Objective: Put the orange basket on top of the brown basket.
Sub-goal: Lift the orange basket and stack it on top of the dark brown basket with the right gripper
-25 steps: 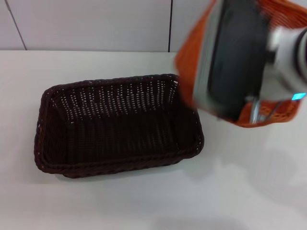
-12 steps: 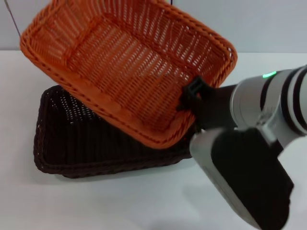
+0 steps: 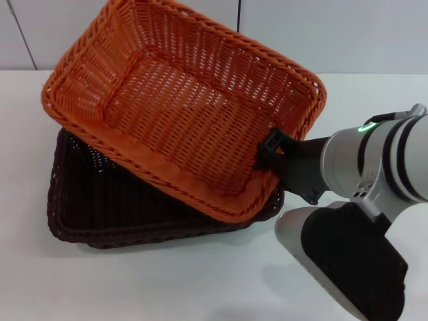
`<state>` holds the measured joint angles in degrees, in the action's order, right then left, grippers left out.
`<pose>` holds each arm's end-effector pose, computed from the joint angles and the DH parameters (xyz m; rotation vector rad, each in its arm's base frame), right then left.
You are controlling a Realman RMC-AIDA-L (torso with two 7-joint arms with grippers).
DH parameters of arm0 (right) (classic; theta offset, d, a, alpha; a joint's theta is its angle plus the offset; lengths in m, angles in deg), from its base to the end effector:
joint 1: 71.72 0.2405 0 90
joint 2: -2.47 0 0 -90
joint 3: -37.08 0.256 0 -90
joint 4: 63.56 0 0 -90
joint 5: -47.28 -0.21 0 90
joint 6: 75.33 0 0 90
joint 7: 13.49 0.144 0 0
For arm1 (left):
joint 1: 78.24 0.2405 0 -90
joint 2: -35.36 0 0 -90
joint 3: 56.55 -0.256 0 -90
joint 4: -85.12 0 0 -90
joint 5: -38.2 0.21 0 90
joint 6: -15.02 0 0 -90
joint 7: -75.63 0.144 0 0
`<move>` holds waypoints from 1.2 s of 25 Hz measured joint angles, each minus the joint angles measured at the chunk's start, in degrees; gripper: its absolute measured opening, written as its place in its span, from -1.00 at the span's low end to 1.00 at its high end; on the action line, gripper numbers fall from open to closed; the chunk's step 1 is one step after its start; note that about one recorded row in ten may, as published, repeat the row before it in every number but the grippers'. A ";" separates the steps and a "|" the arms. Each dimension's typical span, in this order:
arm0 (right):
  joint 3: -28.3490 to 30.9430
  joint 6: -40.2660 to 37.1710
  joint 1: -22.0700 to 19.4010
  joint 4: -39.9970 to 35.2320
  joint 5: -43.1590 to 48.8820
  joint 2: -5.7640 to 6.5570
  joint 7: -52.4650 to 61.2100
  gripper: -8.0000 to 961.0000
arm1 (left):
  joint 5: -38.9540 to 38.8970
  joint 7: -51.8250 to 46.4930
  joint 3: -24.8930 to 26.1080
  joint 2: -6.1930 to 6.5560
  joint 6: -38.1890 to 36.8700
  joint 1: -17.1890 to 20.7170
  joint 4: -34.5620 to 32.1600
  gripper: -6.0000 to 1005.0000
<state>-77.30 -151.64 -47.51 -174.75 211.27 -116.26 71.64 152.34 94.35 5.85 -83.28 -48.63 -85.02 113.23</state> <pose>0.0724 0.2909 -0.0312 -2.2403 -1.4990 -0.7819 -0.3981 0.2590 0.0341 -1.0719 -0.6604 -0.3648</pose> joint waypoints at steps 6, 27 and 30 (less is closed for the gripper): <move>-1.10 2.02 0.01 1.08 -0.49 0.32 1.01 -0.67 | 0.01 0.00 -0.08 -0.07 0.22 -0.19 0.16 0.42; -11.29 2.84 -9.43 -7.54 3.33 0.16 8.49 0.23 | 0.50 0.01 -0.79 0.40 3.03 -1.53 0.09 0.42; -13.35 5.67 -9.99 -7.44 3.33 0.05 8.84 0.23 | 0.50 0.01 -0.80 0.46 3.27 -1.63 0.04 0.42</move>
<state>-90.64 -145.97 -57.50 -182.19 214.60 -116.22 80.48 152.85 94.36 5.05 -82.82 -45.36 -86.65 113.26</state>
